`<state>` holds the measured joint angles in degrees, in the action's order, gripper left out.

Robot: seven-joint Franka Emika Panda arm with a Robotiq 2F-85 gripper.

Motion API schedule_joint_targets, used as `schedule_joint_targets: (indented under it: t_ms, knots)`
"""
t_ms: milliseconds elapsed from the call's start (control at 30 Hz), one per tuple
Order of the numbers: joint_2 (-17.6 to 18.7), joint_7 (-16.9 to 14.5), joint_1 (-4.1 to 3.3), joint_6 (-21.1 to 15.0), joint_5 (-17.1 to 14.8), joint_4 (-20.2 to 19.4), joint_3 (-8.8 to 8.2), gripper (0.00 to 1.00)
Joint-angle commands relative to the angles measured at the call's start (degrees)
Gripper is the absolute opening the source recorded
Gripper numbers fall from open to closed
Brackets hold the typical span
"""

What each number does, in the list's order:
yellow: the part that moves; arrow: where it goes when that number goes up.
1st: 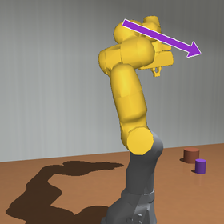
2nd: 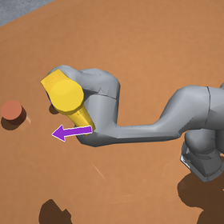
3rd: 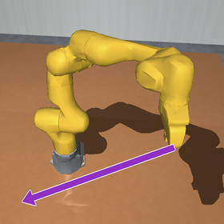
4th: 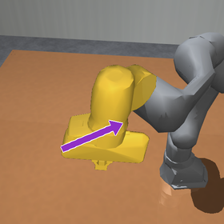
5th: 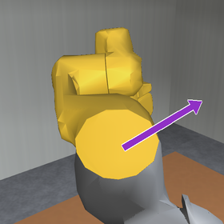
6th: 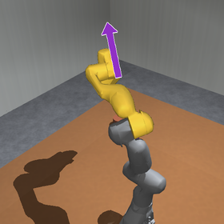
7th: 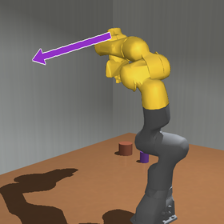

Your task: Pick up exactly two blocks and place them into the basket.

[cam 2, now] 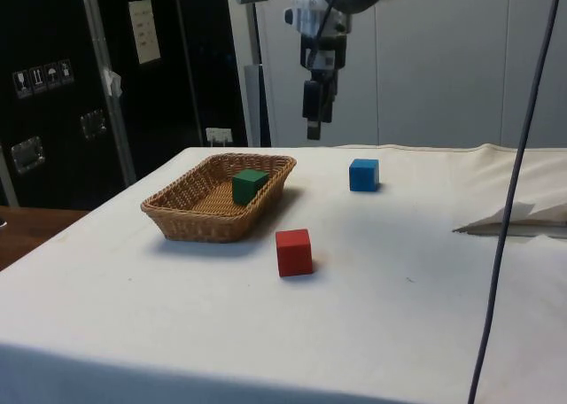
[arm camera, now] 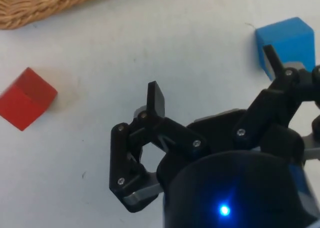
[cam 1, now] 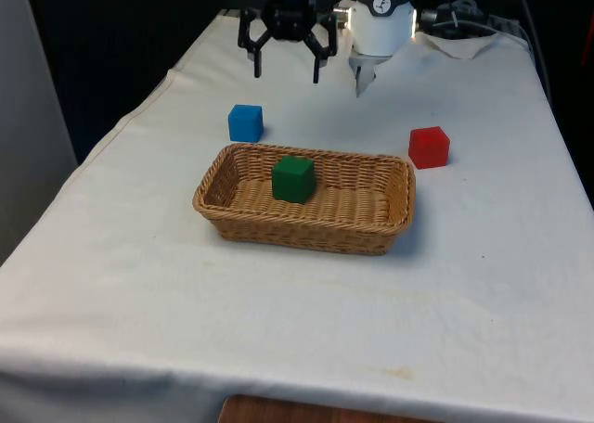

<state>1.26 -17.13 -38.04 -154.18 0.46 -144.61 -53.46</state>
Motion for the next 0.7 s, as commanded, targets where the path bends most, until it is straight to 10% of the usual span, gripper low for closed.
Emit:
schedule_joint_targets:
  t_ms: [0, 667]
  knots:
    - [-0.63, -0.8, 0.29, -0.57, 0.17, -0.63, -0.29, 1.0]
    - [-0.92, -13.41, 1.03, 0.0, -6.02, -3.9, -6.65, 1.0]
